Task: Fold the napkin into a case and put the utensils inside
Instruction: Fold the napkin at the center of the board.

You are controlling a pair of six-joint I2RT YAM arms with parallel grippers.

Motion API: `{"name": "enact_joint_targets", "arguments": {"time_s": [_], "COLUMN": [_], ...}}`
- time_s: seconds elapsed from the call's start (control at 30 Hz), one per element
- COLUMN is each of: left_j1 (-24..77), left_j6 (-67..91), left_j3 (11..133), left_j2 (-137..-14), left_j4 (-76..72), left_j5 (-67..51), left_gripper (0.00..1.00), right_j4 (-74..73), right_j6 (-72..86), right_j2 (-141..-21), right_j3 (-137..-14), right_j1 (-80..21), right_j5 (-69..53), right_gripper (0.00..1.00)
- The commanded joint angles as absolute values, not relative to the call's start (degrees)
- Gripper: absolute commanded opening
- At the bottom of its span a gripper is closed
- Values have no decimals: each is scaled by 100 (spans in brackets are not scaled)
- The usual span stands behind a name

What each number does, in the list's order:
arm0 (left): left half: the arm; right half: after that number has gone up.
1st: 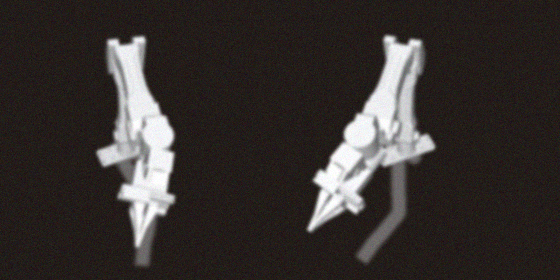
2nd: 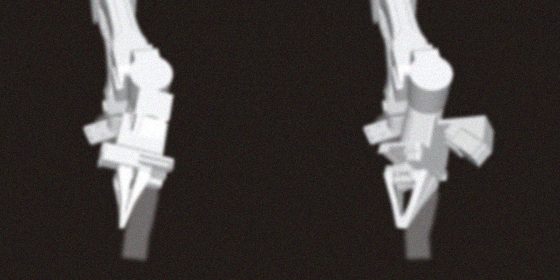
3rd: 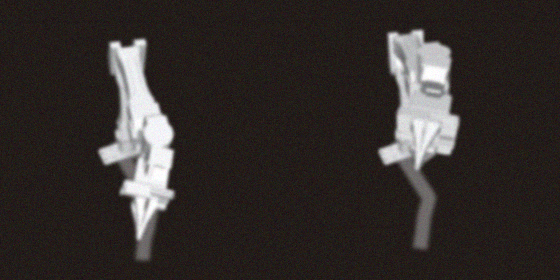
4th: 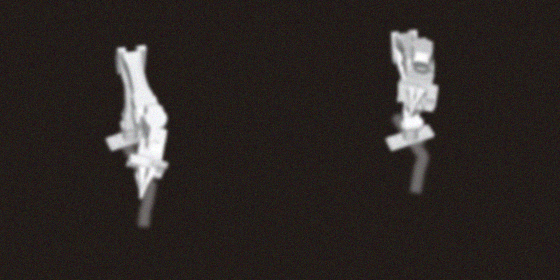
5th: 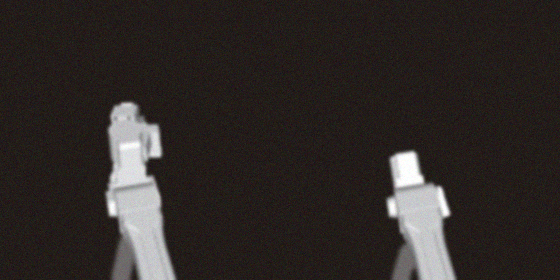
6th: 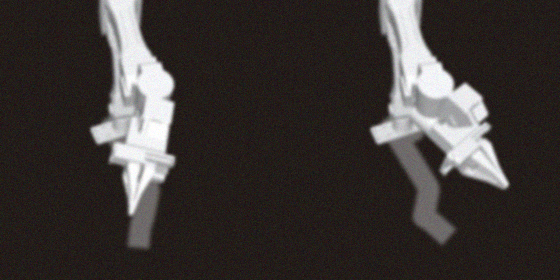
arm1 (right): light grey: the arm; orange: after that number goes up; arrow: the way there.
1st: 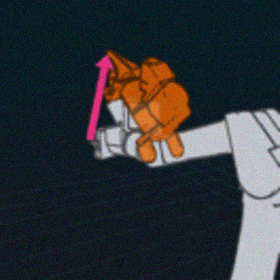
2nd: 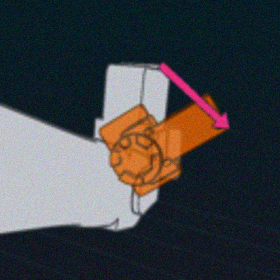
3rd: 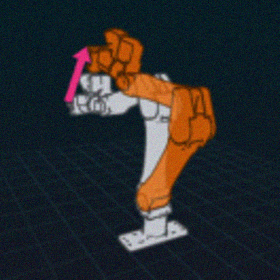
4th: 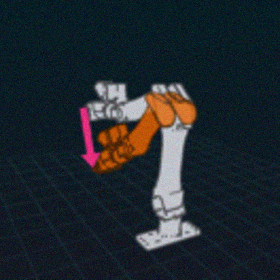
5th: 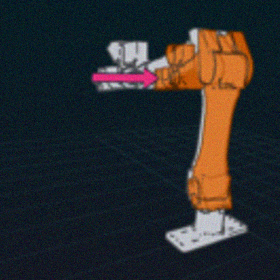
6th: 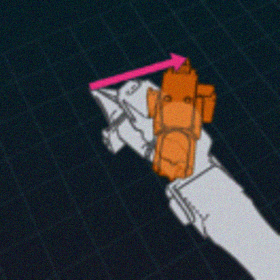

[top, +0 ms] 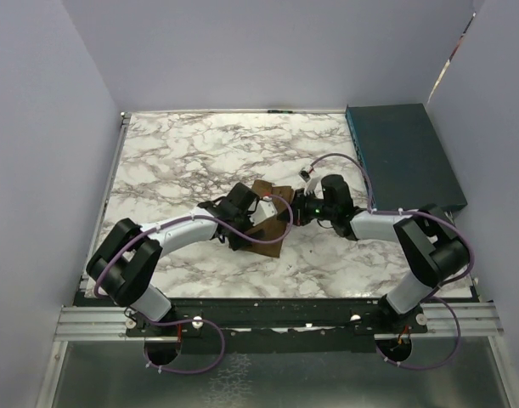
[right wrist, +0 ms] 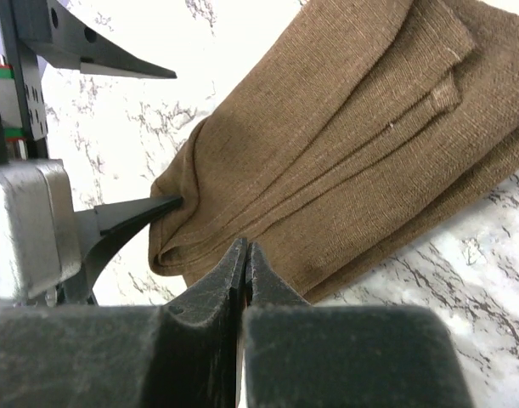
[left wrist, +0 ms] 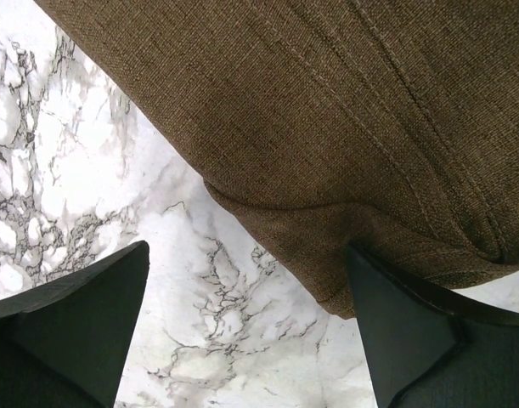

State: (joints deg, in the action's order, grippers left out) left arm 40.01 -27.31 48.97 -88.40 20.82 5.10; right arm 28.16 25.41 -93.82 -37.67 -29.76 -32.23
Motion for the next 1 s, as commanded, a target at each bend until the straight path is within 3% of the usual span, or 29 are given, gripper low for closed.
{"name": "enact_joint_targets", "arguments": {"time_s": [0.0,0.5,0.7,0.77,0.83,0.97], "left_j1": [4078,4074,4039,4034,4085,4286], "left_j6": [-2904,-2855,-1643,-2064,-2457,-2611], "left_j3": [4649,6593,7610,7647,7372,6930], "left_j2": [-8971,-8208,-8218,-8178,-8116,-8443], "left_j4": [2088,3247,3275,3343,3367,3396], "left_j5": [914,1547,2956,2383,1624,1391], "left_gripper": [99,99,99,99,99,99], "right_j4": [2836,2149,1883,1923,1763,1316], "right_j6": [2266,1507,1182,1287,1298,1155], "right_j2": [-9379,-8908,-8233,-8062,-8012,-7970], "right_j3": [-3980,-4208,-4094,-4075,-4181,-4248], "right_j1": [-2979,-2979,-2979,-2963,-2911,-2883], "right_j5": [-3149,-2759,-2170,-1936,-1892,-1646], "right_gripper": [3,4,6,14,12,15]}}
